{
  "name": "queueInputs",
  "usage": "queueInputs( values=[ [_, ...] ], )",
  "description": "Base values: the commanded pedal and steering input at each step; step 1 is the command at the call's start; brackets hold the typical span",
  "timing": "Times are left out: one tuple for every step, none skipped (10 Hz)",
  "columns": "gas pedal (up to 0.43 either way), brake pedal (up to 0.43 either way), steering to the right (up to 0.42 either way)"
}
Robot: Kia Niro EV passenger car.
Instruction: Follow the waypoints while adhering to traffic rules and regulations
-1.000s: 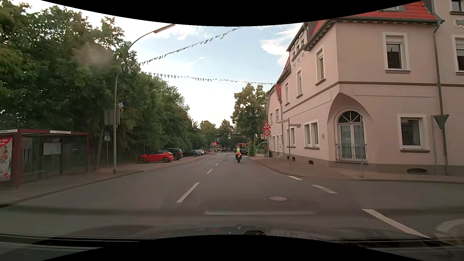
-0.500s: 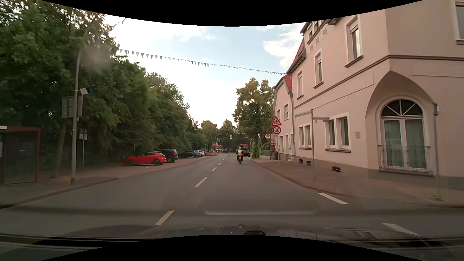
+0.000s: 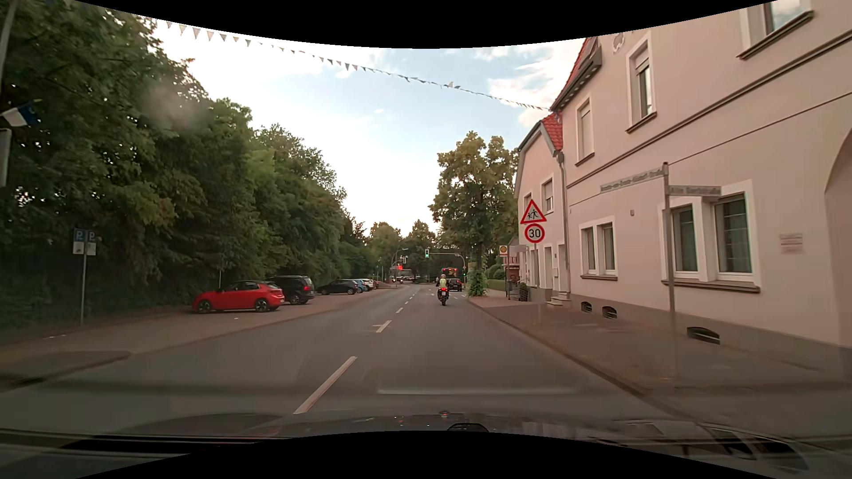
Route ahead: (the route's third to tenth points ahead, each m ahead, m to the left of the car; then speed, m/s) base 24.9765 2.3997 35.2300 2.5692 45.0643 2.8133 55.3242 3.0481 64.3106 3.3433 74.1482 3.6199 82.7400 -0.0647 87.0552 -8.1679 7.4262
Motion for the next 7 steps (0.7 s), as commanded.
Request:
queueInputs(
  values=[
    [0.000,0.000,-0.011],
    [0.000,0.000,-0.011],
    [0.000,0.000,-0.011],
    [0.000,0.000,-0.011],
    [0.000,0.000,-0.011],
    [0.000,0.000,-0.011],
    [0.000,0.000,-0.011]
  ],
)
